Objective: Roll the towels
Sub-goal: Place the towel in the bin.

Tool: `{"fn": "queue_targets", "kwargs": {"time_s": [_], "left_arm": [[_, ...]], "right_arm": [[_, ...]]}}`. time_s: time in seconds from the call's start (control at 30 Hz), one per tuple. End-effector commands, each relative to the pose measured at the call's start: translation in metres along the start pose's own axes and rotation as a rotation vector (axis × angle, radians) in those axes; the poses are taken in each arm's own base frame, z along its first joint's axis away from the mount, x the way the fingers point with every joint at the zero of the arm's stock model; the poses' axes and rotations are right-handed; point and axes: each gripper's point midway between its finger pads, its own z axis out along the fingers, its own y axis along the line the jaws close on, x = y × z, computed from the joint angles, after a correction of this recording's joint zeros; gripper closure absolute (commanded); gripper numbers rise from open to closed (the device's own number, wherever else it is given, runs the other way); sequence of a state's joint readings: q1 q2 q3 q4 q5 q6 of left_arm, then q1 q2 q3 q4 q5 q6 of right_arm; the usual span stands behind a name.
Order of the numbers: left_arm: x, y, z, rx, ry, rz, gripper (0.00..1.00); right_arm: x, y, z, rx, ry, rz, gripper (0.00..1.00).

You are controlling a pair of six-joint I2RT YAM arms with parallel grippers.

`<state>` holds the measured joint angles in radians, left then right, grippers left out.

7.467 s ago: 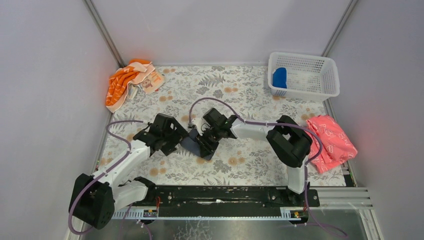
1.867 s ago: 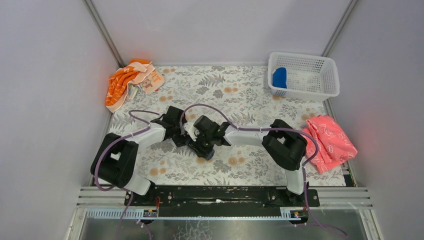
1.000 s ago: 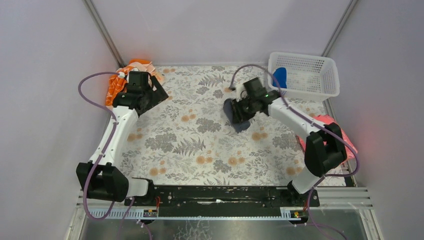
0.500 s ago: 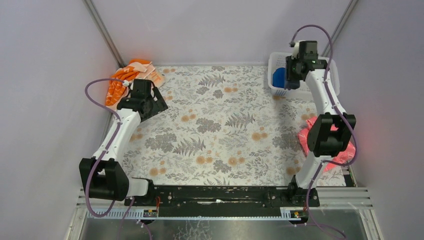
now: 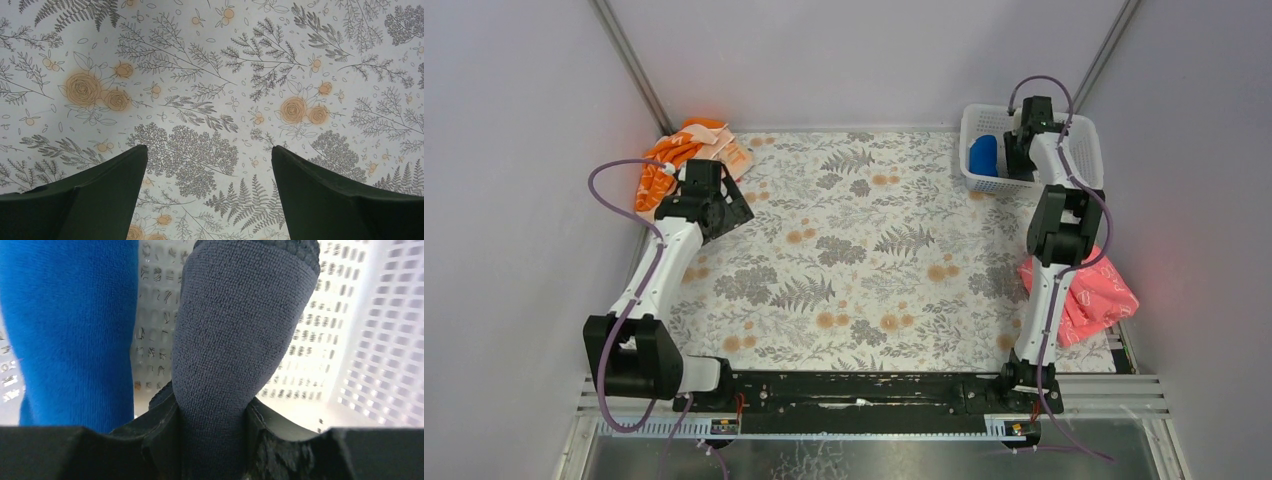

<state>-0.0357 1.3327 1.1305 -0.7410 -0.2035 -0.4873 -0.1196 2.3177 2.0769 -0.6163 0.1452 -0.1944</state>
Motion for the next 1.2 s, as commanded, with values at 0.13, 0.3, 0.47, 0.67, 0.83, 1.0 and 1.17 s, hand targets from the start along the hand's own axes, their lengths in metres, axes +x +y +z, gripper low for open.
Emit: {"fn": "queue_targets", "kwargs": {"time_s": [0.13,0.3,0.47,0.67,0.83,1.0,1.17], "left_arm": [[-0.009,0.01,0.011,-0.044,-0.029,0.0,0.06],[-0.008,0.011,0.013,-0.042,-0.02,-0.005,0.06],[-0.008,0.011,0.013,-0.042,-0.02,-0.007,0.06],[-0.007,0.011,0.014,-0.04,-0.015,-0.009,0.06],[-0.007,0.01,0.013,-0.034,-0.014,-0.009,0.06],[-0.007,0.01,0.013,-0.03,-0.015,-0.01,0.06],[-0.008,0.01,0.011,-0.026,-0.019,-0.013,0.06]], "right_arm": [[-0.015,0.021,0.018,-0.118,-0.052,-0.023,0.98],[-0.016,0.042,0.021,-0.242,-0.069,0.008,0.97],[-0.014,0.052,0.032,-0.328,-0.06,0.097,0.93],[0.005,0.059,0.048,-0.358,0.013,0.166,0.86],[0.016,0.062,0.046,-0.381,0.042,0.183,0.77],[0.002,0.054,0.028,-0.366,-0.004,0.184,0.64],[-0.011,0.045,0.012,-0.345,-0.049,0.185,0.5]]}}
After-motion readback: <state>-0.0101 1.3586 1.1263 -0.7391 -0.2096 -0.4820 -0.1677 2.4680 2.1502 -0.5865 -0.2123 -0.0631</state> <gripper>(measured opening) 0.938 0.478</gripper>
